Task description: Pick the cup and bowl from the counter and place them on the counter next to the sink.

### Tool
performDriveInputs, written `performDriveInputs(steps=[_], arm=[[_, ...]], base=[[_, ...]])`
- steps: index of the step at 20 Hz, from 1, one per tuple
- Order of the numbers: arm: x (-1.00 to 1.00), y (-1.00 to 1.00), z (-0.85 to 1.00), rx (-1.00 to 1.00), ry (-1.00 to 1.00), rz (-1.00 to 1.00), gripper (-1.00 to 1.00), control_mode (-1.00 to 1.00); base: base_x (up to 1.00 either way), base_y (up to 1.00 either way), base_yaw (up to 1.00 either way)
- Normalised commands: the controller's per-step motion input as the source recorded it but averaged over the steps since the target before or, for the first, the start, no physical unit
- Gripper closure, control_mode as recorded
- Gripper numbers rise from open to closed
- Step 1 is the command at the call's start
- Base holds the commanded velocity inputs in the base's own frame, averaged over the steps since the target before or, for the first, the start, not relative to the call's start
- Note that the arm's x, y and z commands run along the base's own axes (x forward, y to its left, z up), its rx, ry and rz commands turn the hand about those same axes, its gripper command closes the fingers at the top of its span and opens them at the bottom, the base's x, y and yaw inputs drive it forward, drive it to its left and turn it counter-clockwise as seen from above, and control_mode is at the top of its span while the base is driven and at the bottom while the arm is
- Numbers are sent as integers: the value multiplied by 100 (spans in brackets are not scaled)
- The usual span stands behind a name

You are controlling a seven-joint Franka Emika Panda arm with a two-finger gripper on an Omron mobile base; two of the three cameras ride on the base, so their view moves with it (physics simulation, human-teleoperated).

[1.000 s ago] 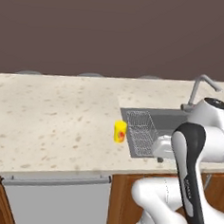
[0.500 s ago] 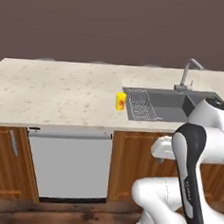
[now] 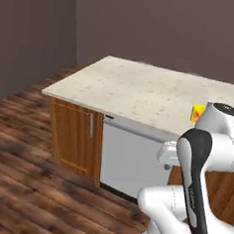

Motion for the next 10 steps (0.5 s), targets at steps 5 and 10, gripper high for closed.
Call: performDriveInputs(steps=[5, 10], arm=[[0, 0, 0, 0, 0, 0, -100, 100], [0, 0, 0, 0, 0, 0, -100, 100]], base=[[0, 0, 100], [8, 0, 100]])
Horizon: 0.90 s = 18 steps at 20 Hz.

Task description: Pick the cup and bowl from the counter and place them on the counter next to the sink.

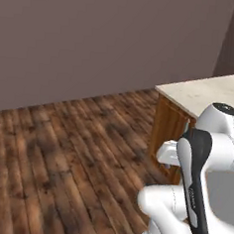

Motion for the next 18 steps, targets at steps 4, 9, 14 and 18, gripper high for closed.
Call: performDriveInputs(steps=[4, 9, 14, 18], arm=[[0, 0, 0, 0, 0, 0, -100, 100], [0, 0, 0, 0, 0, 0, -100, 100], [0, 0, 0, 0, 0, 0, -100, 100], [0, 0, 0, 0, 0, 0, -100, 100]], base=[[8, 0, 100], [8, 0, 100], [25, 0, 100], [74, -17, 88]])
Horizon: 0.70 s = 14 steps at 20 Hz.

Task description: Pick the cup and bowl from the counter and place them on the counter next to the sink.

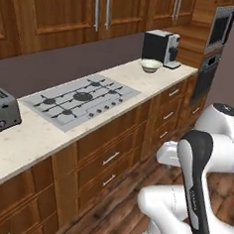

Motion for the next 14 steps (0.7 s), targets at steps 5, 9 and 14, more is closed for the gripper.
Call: performDriveInputs(steps=[5, 9, 14], arm=[[0, 0, 0, 0, 0, 0, -100, 100], [0, 0, 0, 0, 0, 0, -100, 100], [0, 0, 0, 0, 0, 0, -100, 100]], base=[[100, -54, 43], [100, -92, 27], [60, -100, 22]])
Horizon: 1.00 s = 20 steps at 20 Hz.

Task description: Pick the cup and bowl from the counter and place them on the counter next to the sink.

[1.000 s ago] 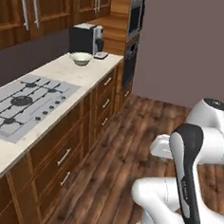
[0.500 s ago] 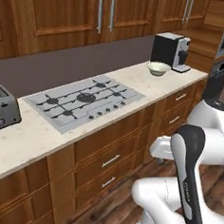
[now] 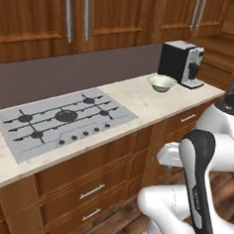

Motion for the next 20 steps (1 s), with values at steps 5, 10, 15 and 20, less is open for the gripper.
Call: performDriveInputs(steps=[5, 10, 15, 20], arm=[[0, 0, 0, 0, 0, 0, -100, 100], [0, 0, 0, 0, 0, 0, -100, 100], [0, 0, 0, 0, 0, 0, -100, 100], [0, 0, 0, 0, 0, 0, -100, 100]], base=[[56, -100, 37], [59, -100, 49], [63, -100, 44], [85, -100, 35]])
